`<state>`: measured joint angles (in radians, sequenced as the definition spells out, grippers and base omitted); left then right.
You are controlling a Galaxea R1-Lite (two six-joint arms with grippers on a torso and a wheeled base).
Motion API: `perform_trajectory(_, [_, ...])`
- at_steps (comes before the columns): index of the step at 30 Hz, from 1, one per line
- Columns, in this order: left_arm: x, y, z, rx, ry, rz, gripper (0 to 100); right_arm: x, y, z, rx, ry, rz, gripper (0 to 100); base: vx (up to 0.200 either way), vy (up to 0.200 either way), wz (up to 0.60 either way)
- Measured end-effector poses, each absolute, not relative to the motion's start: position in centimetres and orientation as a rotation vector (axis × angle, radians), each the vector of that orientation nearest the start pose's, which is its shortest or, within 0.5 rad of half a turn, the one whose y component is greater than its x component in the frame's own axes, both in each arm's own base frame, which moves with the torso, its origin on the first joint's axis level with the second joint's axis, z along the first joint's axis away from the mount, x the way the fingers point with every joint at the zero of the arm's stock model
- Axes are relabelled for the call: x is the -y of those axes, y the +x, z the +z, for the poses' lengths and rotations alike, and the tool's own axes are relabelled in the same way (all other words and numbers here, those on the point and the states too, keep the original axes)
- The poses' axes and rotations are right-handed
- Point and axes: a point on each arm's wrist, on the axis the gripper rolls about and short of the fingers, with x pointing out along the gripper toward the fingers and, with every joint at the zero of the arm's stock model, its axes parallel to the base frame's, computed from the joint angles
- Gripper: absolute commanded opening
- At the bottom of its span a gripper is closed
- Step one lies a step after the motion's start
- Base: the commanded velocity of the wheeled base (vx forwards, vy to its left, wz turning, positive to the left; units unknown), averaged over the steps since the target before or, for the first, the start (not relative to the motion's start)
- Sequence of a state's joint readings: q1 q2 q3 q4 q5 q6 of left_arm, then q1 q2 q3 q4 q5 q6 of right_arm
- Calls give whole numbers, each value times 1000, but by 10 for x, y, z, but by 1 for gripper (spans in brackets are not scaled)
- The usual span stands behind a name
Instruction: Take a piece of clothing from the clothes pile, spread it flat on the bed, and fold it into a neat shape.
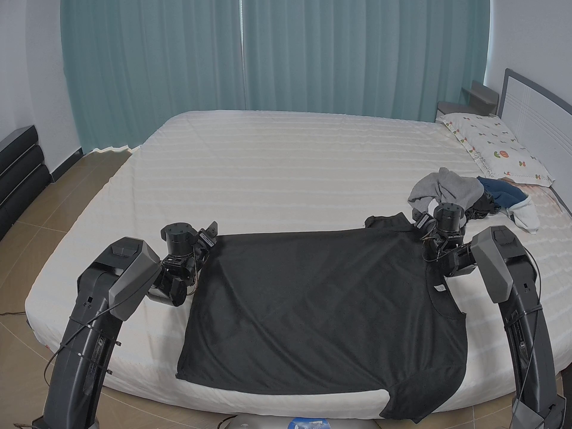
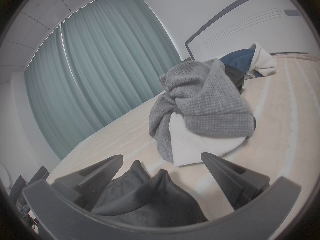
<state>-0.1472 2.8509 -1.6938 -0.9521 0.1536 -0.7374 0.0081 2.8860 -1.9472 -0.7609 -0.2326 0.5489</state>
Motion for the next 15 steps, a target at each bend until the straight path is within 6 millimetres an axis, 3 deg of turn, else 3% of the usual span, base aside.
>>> perform_trajectory(8, [69,509,-56,-188,-715,90,100,14,529,-15,-136,523,-272,100,0,0,0])
perform_trajectory(15, [60,495,-29,-176,-759,106,100,30,484,8,-210,547,-242,100,0,0,0])
